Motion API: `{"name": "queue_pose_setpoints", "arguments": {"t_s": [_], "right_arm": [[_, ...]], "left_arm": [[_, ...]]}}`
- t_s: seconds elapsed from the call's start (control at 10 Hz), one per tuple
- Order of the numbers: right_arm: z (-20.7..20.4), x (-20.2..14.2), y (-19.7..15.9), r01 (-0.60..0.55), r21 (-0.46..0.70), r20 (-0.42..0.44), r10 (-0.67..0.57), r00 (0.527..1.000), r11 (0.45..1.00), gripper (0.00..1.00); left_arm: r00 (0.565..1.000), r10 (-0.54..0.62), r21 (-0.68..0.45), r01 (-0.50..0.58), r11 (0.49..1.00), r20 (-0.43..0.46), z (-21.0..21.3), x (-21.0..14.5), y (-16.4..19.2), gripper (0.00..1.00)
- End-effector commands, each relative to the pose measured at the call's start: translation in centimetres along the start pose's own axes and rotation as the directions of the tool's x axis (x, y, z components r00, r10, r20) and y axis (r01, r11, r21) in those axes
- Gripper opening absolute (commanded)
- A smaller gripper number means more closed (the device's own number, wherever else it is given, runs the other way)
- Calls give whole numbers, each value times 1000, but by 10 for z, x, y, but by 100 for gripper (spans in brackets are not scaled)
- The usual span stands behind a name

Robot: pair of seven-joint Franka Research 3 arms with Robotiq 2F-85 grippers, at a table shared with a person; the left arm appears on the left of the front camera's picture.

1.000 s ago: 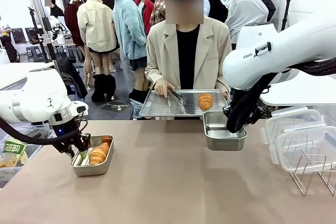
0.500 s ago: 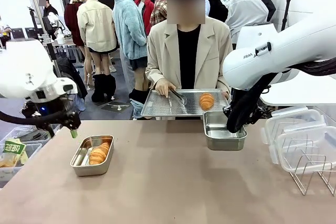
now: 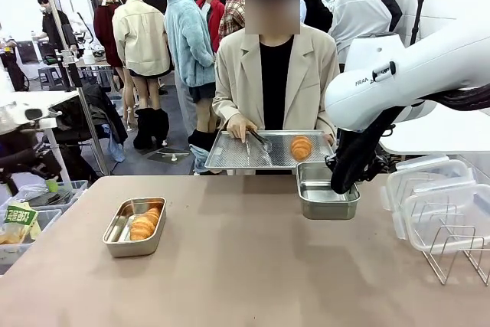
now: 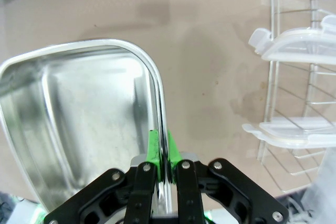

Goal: Place the bread in airtight containers.
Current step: Once an object is inside an Airtight Container , place the container in the center of the table.

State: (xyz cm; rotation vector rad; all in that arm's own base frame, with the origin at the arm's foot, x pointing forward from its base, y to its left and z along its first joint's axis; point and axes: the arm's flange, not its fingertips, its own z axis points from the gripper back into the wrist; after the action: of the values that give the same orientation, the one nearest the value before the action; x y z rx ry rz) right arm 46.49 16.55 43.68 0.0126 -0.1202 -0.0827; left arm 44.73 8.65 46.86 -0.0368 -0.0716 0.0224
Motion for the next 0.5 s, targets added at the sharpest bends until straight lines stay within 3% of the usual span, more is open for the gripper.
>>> {"name": "queue_pose_setpoints", "arguments": {"t_s": [0.0,0.1,0.4], "right_arm": [[0,-3,0,12,3,18,-12,1000,1000,0],[0,-3,0,12,3,18,-12,1000,1000,0],[0,-3,0,12,3,18,-12,1000,1000,0]], "left_arm": [[999,-38,-70,35,997,-38,4,2,7,100],[1000,0,0,0,1000,0,0,0,0,100],[1000,0,0,0,1000,0,0,0,0,100]]}}
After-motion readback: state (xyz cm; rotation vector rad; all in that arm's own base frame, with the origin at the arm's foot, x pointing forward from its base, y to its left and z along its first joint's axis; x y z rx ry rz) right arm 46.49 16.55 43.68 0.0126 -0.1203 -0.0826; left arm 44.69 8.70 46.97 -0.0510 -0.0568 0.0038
